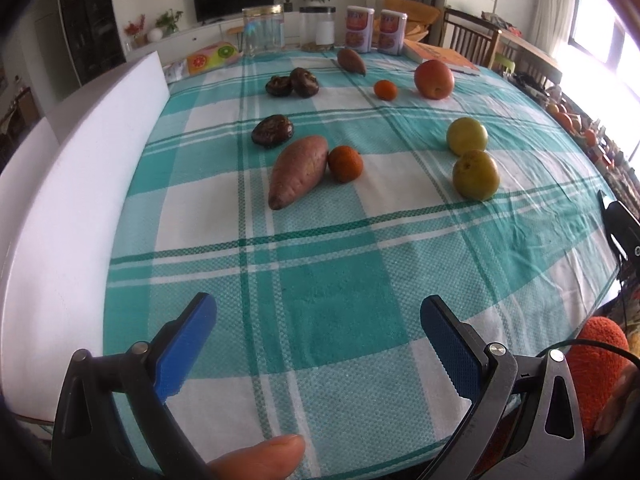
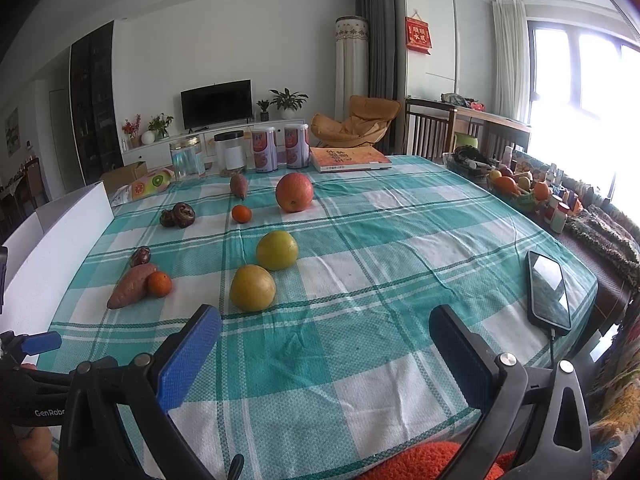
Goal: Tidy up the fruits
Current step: 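Move the left gripper toward the sweet potato on the cloth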
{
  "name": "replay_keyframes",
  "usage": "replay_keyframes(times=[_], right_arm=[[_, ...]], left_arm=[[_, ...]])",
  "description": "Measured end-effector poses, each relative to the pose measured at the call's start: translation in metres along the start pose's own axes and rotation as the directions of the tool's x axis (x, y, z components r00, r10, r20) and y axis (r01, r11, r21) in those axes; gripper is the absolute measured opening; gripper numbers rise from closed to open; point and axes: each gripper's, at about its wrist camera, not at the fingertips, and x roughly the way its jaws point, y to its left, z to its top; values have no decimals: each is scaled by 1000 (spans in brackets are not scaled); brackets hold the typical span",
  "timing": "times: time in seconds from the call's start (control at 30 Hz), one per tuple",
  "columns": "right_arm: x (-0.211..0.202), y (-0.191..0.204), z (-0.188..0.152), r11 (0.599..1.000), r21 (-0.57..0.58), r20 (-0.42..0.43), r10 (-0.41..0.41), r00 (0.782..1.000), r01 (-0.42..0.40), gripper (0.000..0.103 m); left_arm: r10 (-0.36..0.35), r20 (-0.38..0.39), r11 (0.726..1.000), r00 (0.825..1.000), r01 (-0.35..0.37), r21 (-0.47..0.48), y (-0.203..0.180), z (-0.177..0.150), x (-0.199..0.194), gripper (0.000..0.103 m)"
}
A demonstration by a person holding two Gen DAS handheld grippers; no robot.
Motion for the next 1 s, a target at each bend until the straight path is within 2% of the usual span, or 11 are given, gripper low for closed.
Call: replay_keyframes(times=[0.37,0.73,1.0], right_arm=[[4,-2,-1,1000,14,-11,7,1000,-7,103],[6,-4,-1,1000,22,-16,11,1000,-11,103],[6,-4,-1,999,30,-14,15,1000,-15,103]], left_arm=[[17,-112,999,994,-21,-28,12,-11,34,102],[33,-94,999,995,-35,-20,12,-12,34,103],[14,-110,1000,994,-14,-6,14,-11,34,103]])
